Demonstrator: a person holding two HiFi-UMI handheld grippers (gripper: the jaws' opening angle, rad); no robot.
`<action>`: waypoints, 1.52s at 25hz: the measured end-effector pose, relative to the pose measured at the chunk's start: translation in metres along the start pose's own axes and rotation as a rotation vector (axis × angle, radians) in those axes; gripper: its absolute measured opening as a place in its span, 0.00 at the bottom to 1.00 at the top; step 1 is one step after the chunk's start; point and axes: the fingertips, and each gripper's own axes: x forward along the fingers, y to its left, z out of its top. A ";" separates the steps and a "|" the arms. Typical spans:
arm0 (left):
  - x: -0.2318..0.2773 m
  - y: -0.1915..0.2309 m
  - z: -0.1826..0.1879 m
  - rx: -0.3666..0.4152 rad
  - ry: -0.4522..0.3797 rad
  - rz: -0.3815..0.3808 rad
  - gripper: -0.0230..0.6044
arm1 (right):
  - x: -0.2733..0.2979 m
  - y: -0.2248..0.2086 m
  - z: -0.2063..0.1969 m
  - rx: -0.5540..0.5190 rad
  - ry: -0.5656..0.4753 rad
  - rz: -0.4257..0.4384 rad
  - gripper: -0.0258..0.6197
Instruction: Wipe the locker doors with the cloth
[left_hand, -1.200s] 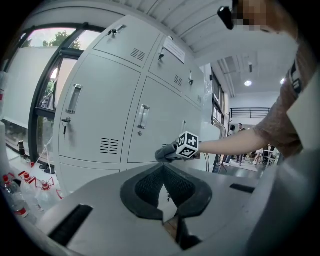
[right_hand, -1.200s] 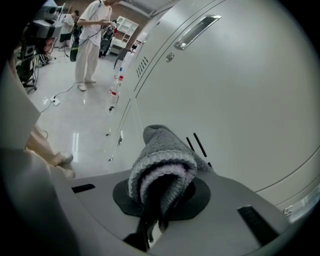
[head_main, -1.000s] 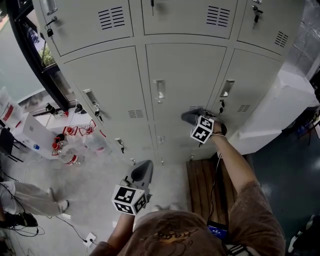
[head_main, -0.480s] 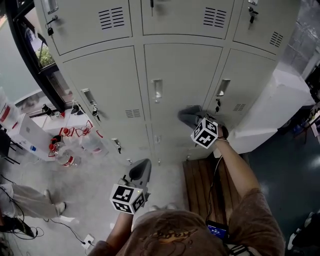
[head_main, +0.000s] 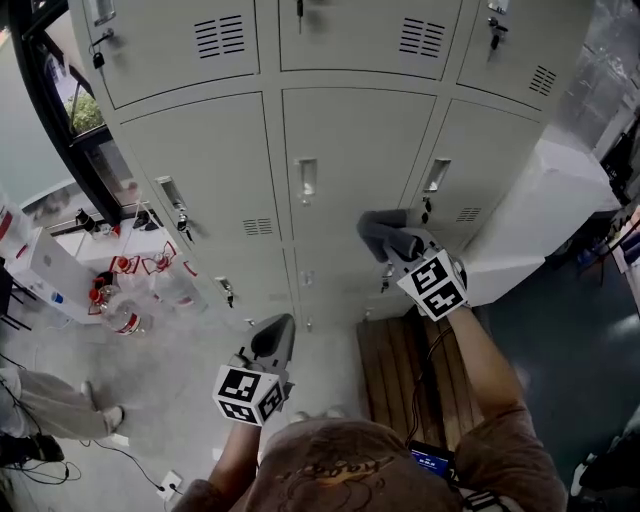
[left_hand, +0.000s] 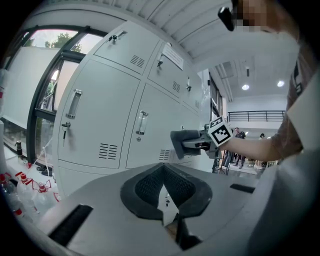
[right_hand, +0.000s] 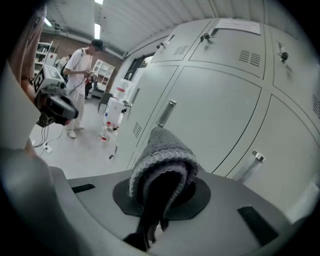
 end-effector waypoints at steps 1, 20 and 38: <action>0.000 0.001 0.000 0.001 0.000 0.002 0.04 | -0.007 0.003 0.003 0.020 -0.018 -0.005 0.09; -0.008 0.018 0.002 0.009 -0.026 0.071 0.04 | -0.065 0.109 0.006 0.592 -0.330 -0.041 0.09; -0.021 0.028 -0.031 0.000 -0.036 0.125 0.04 | -0.041 0.180 -0.043 0.711 -0.251 -0.041 0.09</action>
